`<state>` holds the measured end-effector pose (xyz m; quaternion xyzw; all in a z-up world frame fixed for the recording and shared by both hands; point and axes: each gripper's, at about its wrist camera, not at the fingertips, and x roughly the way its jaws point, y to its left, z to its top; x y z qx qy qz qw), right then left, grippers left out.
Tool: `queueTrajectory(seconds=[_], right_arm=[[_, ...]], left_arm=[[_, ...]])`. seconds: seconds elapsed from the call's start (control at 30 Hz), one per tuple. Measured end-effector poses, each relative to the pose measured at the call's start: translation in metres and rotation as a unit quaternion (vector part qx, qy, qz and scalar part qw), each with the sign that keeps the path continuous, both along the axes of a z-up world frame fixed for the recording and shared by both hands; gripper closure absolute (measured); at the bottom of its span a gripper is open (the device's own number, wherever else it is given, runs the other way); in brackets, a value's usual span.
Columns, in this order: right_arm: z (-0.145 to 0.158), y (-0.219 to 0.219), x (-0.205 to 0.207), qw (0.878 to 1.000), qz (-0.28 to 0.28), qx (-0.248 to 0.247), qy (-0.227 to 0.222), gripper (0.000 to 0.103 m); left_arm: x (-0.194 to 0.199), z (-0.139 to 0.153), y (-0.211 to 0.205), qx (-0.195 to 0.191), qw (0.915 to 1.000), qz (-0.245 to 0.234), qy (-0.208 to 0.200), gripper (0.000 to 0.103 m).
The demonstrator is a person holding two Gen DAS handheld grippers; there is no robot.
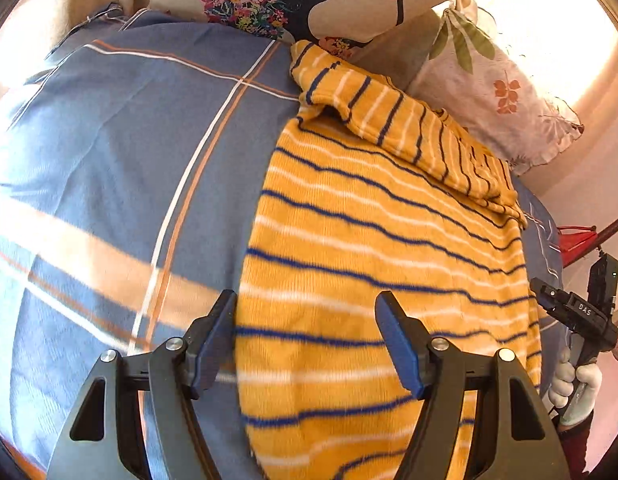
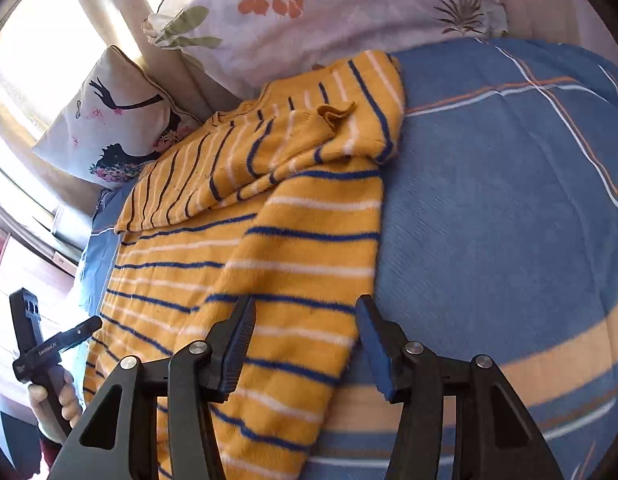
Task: Fold small clothes
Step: 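Grasp the remaining sleeve cuff with the left gripper, then fold the held sleeve across the sweater body with the left gripper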
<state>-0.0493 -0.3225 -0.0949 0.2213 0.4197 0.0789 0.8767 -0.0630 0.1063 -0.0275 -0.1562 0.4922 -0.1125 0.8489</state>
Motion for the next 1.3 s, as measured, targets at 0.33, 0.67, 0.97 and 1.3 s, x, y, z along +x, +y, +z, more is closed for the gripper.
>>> queueTrajectory(seconds=[0.33,0.67,0.97,1.3], right_arm=[[-0.019,0.019,-0.070,0.993,0.069,0.098,-0.022,0.042],[-0.030,0.069,-0.105,0.979,0.140,0.141,-0.041,0.042],[-0.038,0.058,-0.104,0.974,0.094,0.198,-0.059,0.086],[0.002,0.036,-0.155,0.948,0.123,0.246,-0.157,0.091]], left_arm=[[-0.071,-0.007,-0.006,-0.104,0.9944,-0.008,-0.017,0.034],[-0.104,-0.010,-0.030,-0.149,0.9873,-0.034,-0.044,0.034],[-0.103,-0.014,-0.008,-0.179,0.9833,0.022,-0.022,0.095],[-0.166,0.053,-0.007,-0.161,0.9776,-0.002,-0.136,0.095]])
